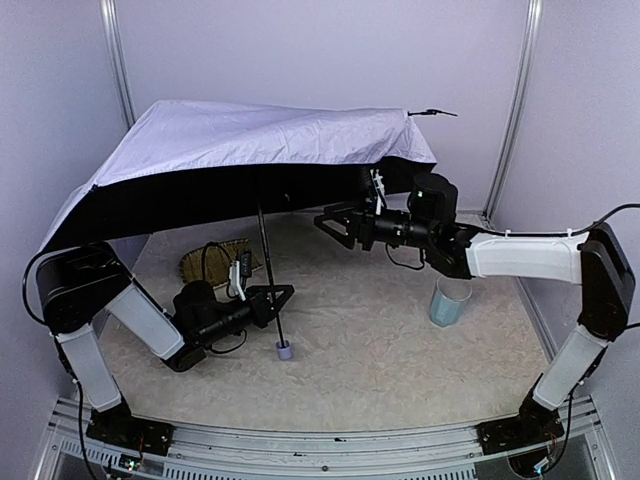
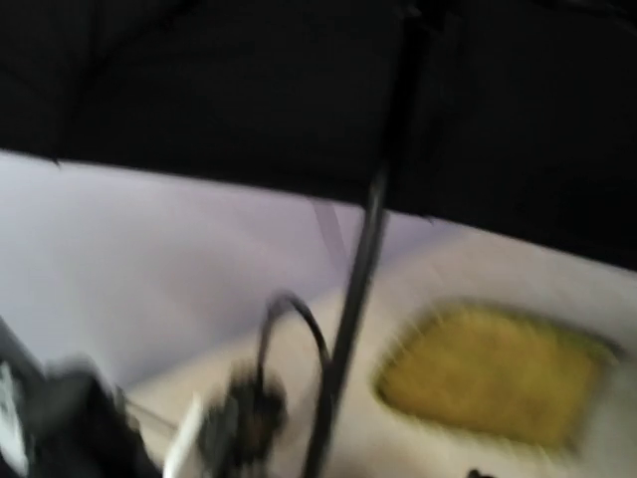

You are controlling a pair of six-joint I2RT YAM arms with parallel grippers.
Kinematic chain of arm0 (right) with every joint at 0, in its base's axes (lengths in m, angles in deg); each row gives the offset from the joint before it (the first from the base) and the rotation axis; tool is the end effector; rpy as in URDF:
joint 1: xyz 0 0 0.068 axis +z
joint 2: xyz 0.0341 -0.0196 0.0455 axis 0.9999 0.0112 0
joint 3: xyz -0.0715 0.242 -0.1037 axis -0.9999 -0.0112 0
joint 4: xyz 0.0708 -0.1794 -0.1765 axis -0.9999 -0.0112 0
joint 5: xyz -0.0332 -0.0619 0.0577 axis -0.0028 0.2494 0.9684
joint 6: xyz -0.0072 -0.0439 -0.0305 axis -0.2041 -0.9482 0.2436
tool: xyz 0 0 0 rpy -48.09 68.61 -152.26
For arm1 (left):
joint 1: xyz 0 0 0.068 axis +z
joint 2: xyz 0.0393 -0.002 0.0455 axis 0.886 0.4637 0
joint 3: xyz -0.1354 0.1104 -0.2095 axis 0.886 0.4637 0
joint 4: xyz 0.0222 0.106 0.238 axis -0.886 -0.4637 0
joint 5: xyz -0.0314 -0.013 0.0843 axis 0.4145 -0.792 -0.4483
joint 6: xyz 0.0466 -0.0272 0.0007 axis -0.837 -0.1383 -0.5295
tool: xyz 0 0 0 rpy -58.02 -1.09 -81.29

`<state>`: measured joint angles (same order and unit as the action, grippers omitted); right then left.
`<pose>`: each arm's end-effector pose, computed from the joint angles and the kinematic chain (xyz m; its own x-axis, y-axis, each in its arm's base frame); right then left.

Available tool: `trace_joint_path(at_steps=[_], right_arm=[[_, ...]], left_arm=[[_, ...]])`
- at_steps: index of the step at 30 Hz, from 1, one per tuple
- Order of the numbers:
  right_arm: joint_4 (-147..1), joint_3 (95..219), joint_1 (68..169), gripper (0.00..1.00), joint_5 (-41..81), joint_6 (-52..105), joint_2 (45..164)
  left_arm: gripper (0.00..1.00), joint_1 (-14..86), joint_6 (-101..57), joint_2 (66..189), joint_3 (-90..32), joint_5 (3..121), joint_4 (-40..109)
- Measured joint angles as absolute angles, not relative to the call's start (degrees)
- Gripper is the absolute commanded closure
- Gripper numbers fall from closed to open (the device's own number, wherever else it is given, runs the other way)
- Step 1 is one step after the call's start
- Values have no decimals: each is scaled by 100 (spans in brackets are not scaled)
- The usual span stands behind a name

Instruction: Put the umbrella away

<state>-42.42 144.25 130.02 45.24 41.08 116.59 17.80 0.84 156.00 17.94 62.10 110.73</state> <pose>0.2767 0.2632 0.3038 -0.3579 0.1015 -0.9282 -0.8896 0.2652 0.3719 0.2094 -0.2135 0.1426 -0.4452 -0.3384 -0.8290 0.6630 0.4977 -0.5592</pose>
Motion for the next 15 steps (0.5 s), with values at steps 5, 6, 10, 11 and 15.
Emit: trace_joint_path(at_steps=[5,6,10,11,15], right_arm=[[-3534,15916,13085,40,4738,5249,12771],[-3436,16152,13085,39,4747,5418,12922],[-3005,16934,13085,35,4755,6119,13366],[-2914,17070,13085,35,4751,6279,13418],[-2544,17354,13087,39,4640,6749,13479]], left_arm=[[100,1323,130,15226,1407,6348,10748],[100,1257,130,15197,1337,6374,10721],[100,978,123,15167,1068,6567,10656],[100,932,112,15167,1020,6599,10621],[100,737,86,15167,813,6689,10396]])
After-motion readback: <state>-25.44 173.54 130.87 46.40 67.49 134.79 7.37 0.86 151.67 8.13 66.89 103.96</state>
